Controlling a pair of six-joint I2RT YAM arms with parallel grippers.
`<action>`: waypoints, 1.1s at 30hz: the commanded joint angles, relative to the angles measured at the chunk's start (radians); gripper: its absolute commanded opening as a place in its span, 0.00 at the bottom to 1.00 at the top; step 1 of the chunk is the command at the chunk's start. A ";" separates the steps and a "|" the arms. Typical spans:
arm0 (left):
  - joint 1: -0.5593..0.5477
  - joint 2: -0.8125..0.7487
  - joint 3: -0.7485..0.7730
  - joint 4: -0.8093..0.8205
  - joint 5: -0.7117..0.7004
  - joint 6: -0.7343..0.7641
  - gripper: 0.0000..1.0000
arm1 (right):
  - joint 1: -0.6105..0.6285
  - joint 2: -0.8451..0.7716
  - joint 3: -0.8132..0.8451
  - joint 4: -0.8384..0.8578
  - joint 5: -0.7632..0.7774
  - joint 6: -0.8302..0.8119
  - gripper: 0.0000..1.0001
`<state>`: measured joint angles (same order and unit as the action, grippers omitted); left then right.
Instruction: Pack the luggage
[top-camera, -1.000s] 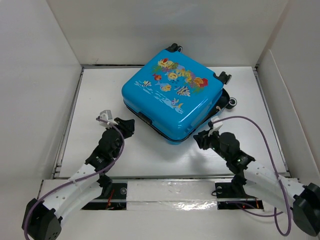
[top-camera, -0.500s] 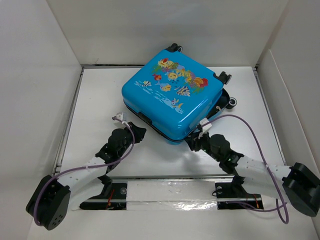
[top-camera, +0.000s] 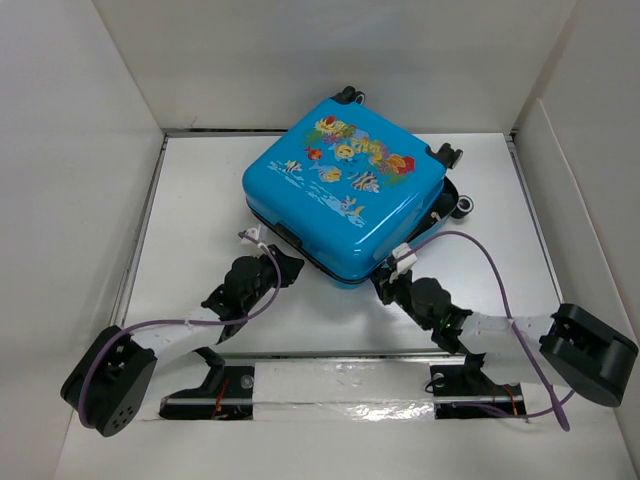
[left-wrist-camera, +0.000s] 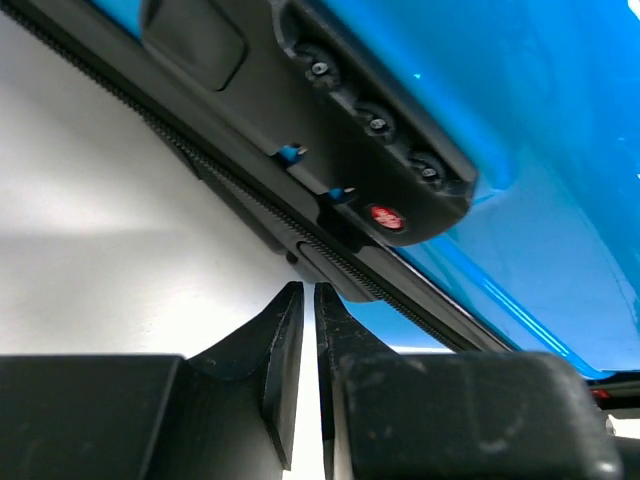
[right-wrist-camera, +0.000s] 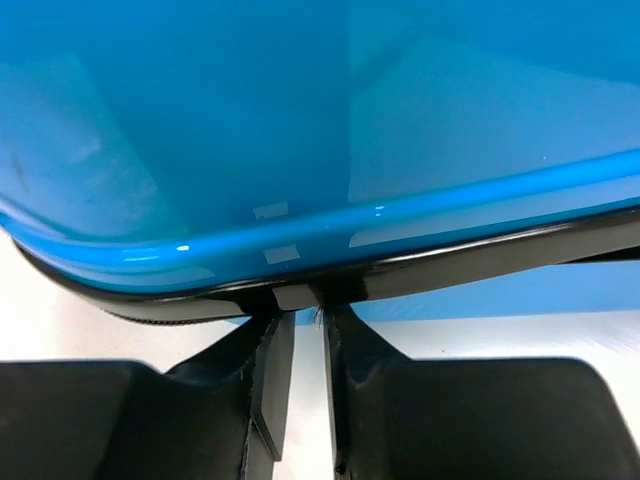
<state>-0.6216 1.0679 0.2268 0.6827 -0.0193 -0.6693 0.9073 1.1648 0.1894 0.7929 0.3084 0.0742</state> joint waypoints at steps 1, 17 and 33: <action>-0.007 0.001 0.029 0.071 0.010 0.024 0.06 | 0.034 -0.042 0.016 0.223 0.063 -0.039 0.25; -0.194 0.093 0.078 0.135 -0.097 0.034 0.06 | 0.058 -0.079 0.033 0.178 0.069 -0.062 0.00; -0.279 0.244 0.264 0.236 -0.212 0.037 0.06 | 0.409 -0.208 0.126 -0.361 0.005 0.107 0.00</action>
<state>-0.8928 1.3109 0.3695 0.7101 -0.1970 -0.6174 1.2091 0.9680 0.2321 0.5373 0.4999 0.0849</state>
